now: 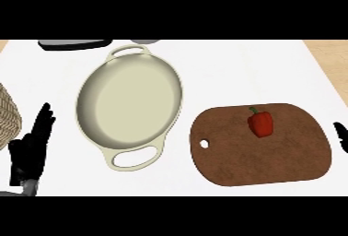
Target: Pick the bell pepper from the cutting board and place it in the pot
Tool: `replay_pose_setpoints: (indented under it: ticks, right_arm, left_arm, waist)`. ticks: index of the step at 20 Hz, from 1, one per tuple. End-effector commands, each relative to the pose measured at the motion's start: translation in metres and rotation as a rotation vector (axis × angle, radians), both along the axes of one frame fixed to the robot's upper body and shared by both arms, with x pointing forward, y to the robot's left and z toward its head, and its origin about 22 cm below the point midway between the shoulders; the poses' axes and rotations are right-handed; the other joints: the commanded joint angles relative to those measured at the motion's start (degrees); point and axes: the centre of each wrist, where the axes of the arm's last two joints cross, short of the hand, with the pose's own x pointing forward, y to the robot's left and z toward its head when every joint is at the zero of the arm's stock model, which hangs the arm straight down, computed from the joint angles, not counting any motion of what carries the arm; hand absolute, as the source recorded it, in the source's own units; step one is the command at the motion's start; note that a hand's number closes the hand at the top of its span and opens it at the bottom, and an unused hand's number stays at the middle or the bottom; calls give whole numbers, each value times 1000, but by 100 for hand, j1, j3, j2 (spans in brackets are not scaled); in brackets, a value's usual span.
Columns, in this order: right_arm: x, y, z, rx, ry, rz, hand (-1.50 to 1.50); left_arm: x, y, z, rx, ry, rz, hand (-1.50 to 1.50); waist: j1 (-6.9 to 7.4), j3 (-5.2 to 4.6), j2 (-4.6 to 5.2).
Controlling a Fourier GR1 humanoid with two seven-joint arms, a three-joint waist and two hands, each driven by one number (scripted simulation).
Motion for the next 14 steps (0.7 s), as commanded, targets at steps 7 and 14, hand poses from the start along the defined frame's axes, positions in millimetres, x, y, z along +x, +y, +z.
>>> replay_pose_setpoints:
  ticks: [7, 14]
  right_arm:
    - [-114, 43, -75, -177, -125, -178, -150]
    - [-120, 56, -12, -227, 101, -71, -150]
  left_arm:
    - [-1, 9, 29, 39, 52, -60, 0]
    - [-10, 12, 17, 54, 58, -70, 0]
  waist:
    - [439, -29, 33]
    - [530, -48, 51]
